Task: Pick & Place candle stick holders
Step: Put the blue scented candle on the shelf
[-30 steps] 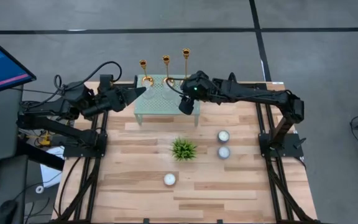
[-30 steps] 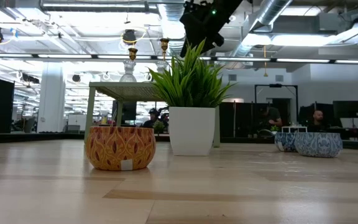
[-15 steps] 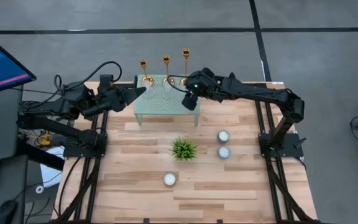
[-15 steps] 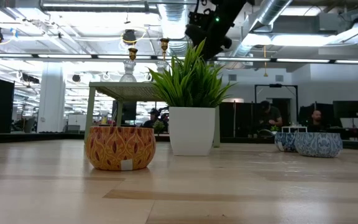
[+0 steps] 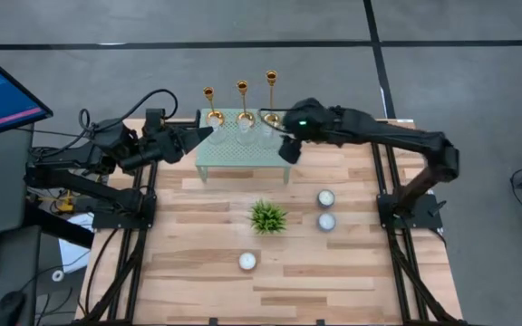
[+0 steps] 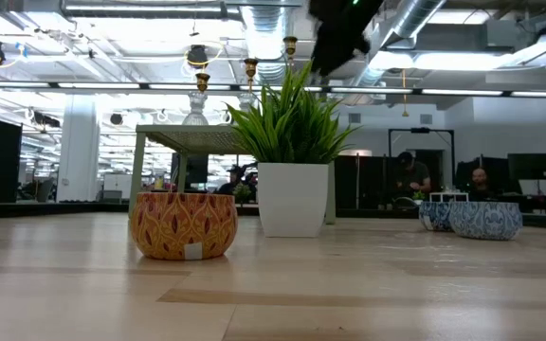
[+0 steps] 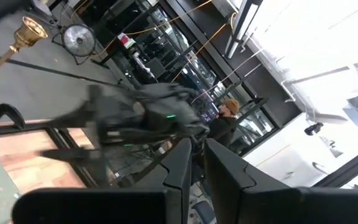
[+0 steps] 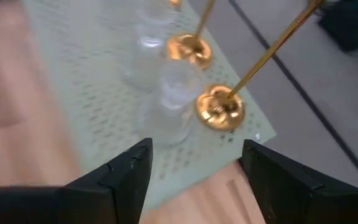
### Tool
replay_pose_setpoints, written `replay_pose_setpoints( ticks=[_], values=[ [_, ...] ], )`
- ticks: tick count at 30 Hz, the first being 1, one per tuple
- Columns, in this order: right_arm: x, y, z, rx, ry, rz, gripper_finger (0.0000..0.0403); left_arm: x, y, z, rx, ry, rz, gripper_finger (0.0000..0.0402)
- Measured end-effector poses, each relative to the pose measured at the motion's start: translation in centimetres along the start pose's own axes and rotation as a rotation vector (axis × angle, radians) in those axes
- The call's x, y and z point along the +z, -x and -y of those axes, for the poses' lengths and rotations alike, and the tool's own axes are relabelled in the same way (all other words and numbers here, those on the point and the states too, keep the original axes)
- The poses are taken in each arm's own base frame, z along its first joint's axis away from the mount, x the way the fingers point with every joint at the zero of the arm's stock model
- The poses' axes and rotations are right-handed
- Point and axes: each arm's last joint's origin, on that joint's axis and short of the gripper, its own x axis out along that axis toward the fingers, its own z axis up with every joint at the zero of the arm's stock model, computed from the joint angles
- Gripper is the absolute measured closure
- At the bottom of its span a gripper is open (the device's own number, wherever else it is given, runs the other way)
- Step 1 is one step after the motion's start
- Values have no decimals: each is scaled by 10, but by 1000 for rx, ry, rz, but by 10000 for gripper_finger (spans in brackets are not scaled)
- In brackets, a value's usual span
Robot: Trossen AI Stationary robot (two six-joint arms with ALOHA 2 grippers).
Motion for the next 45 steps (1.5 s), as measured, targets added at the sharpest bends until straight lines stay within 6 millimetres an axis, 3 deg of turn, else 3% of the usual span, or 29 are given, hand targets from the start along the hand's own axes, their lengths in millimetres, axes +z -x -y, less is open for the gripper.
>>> replay_pose_setpoints(
  ticks=[5,9,14,21,24,29,36,45],
  values=[
    [-12,56,14,116,-47,4,163,-1,0,-1,8,-60,-9,357],
    [-33,88,23,171,-140,-105,163,-6,2,-6,38,-123,-85,357],
    [-60,108,19,156,-182,-331,163,-24,12,-24,119,-202,-391,357],
    [-77,119,2,70,-185,-467,163,-44,23,-47,298,-248,-686,357],
    [-90,110,-6,30,-219,-531,163,-46,22,-49,320,-256,-705,357],
    [-132,78,-11,3,-273,-652,163,-47,20,-50,334,-264,-698,345],
    [-178,22,-12,89,-364,-579,163,-47,21,-50,335,-264,-697,323],
    [-200,-22,-12,147,-324,-577,163,-47,21,-50,335,-264,-696,324]
  ],
)
